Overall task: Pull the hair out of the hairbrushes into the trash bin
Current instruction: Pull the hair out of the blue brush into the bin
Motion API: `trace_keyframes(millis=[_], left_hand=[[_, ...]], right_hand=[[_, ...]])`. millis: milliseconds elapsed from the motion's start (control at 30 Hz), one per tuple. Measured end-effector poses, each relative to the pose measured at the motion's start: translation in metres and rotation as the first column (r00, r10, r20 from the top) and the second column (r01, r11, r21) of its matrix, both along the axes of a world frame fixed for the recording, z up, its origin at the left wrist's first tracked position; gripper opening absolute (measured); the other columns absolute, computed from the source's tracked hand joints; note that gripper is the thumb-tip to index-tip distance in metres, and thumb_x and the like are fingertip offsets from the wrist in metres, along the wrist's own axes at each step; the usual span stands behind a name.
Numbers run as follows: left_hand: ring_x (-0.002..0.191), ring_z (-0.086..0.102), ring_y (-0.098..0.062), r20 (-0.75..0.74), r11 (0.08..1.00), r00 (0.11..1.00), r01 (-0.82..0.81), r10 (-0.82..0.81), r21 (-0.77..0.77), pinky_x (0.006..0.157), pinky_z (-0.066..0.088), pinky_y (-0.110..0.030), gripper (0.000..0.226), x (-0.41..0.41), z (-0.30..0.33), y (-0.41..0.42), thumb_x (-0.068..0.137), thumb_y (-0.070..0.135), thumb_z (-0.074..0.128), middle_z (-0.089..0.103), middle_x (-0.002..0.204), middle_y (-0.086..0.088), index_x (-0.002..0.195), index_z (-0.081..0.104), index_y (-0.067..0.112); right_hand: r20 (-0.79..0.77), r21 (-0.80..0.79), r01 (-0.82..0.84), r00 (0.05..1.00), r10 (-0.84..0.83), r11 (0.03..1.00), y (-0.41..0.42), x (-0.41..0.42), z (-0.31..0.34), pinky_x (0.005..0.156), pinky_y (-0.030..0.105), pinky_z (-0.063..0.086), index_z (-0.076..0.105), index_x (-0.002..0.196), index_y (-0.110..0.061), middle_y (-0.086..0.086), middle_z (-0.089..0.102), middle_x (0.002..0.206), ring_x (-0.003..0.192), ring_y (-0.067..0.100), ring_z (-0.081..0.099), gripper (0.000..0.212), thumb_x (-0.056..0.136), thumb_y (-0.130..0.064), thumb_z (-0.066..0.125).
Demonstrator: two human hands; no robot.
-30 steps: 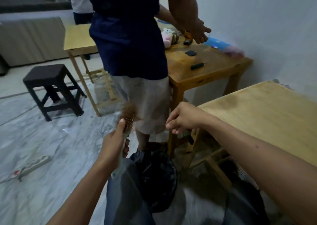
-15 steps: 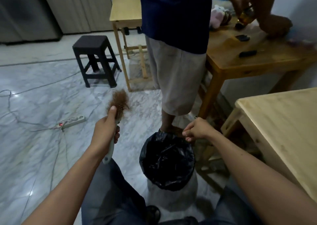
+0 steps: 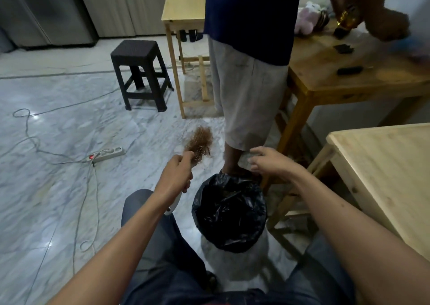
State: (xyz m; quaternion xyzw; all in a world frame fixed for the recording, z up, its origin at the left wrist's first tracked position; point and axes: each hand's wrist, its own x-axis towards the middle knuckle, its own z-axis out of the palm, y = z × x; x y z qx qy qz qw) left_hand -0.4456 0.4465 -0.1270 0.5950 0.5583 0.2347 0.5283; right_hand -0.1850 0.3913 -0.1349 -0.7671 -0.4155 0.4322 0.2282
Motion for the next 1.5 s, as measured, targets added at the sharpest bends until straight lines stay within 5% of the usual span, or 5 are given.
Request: trace_keyframes(millis=[167, 500, 967, 1167, 1500], left_hand=[[0.053, 0.047, -0.02, 0.036, 0.998, 0.998, 0.06, -0.06, 0.012, 0.054, 0.039, -0.037, 0.068, 0.027, -0.011, -0.005, 0.085, 0.073, 0.048, 0.05, 0.065, -0.005, 0.105, 0.056, 0.008], [0.037, 0.033, -0.016, 0.111, 0.998, 0.994, -0.026, 0.019, 0.062, 0.04, 0.03, -0.03, 0.051, 0.046, -0.011, 0.017, 0.091, 0.061, 0.056, 0.031, 0.053, -0.004, 0.08, 0.042, 0.014], [0.056, 0.039, -0.024, -0.119, 0.972, 0.985, 0.148, -0.128, 0.184, 0.057, 0.034, -0.041, 0.069, 0.043, -0.026, 0.014, 0.078, 0.084, 0.048, 0.039, 0.066, -0.008, 0.072, 0.039, 0.015], [0.048, 0.036, -0.015, -0.166, 0.956, 0.982, 0.133, -0.092, 0.26, 0.055, 0.03, -0.036, 0.06, 0.037, -0.018, 0.011, 0.089, 0.068, 0.052, 0.03, 0.061, -0.002, 0.07, 0.031, 0.015], [0.055, 0.032, -0.02, -0.203, 0.932, 0.979, 0.082, -0.01, 0.352, 0.055, 0.024, -0.036, 0.059, 0.036, -0.016, 0.015, 0.091, 0.065, 0.051, 0.03, 0.062, -0.003, 0.069, 0.033, 0.013]], right_hand=[[-0.296, 0.049, -0.053, 0.953, 0.065, 0.997, -0.009, -0.012, 0.014, 0.095, 0.038, 0.061, 0.068, 0.13, -0.009, 0.008, 0.079, 0.111, 0.099, 0.019, 0.079, 0.067, 0.085, -0.058, 0.075], [-0.176, 0.171, 0.147, 0.977, -0.117, 0.974, -0.02, 0.007, 0.012, 0.053, 0.015, 0.05, 0.08, 0.09, 0.002, 0.002, 0.073, 0.07, 0.062, 0.009, 0.065, 0.023, 0.093, -0.02, 0.078], [-0.355, 0.173, 0.071, 0.935, -0.005, 0.982, -0.001, -0.018, 0.004, 0.077, 0.026, 0.06, 0.064, 0.119, -0.029, -0.002, 0.075, 0.114, 0.099, 0.017, 0.077, 0.034, 0.092, -0.049, 0.072], [-0.22, 0.238, 0.165, 0.969, -0.113, 0.957, 0.001, -0.014, -0.013, 0.063, 0.025, 0.054, 0.081, 0.092, -0.013, 0.02, 0.078, 0.088, 0.07, 0.017, 0.066, 0.012, 0.094, -0.023, 0.076], [0.183, 0.034, 0.138, 0.973, -0.142, 0.99, -0.021, 0.008, -0.032, 0.066, 0.027, 0.056, 0.081, 0.083, -0.007, 0.005, 0.076, 0.074, 0.074, 0.021, 0.073, 0.024, 0.097, -0.024, 0.071]])
